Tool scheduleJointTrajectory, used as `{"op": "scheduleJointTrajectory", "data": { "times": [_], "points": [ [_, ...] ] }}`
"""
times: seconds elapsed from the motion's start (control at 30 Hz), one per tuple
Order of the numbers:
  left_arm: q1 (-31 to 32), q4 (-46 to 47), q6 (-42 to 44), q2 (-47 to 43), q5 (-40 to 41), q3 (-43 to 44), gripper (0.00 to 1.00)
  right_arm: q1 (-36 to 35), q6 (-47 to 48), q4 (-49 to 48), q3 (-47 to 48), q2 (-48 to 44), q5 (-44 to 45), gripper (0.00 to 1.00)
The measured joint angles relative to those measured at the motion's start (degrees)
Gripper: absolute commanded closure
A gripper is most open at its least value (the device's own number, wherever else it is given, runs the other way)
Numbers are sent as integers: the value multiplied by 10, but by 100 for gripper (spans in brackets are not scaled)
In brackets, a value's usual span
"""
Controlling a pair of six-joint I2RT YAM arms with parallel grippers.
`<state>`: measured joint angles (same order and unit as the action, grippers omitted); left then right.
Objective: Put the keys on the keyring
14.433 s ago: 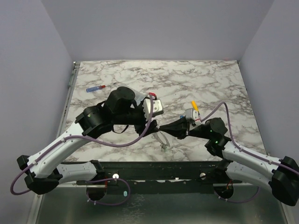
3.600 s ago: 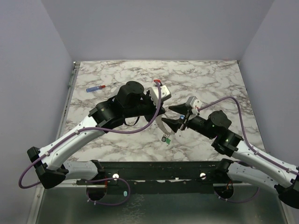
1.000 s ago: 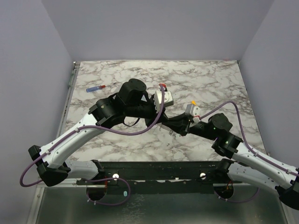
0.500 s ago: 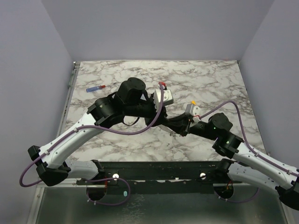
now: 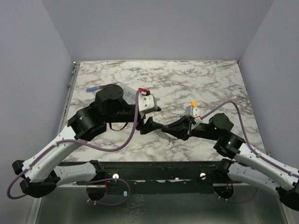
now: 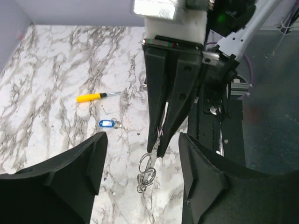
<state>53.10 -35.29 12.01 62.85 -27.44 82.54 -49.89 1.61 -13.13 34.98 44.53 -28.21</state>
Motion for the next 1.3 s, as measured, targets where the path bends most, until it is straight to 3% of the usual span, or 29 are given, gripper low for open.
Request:
{"op": "scheduleJointTrajectory", "data": {
  "times": [0.27,0.47,0.6,1.3],
  "points": [
    [0,100,33,-122,-43,-170,29,0,-37,13,40,-6,-82,99],
    [0,173,26,-127,-60,-232,43,0,-54,24,63,-3,-100,99],
    [0,209,12,-125,-78,-243,52,0,-59,28,67,5,-101,99],
    [0,262,-54,-117,-89,-249,63,0,-60,33,68,17,-88,99]
  ]
}}
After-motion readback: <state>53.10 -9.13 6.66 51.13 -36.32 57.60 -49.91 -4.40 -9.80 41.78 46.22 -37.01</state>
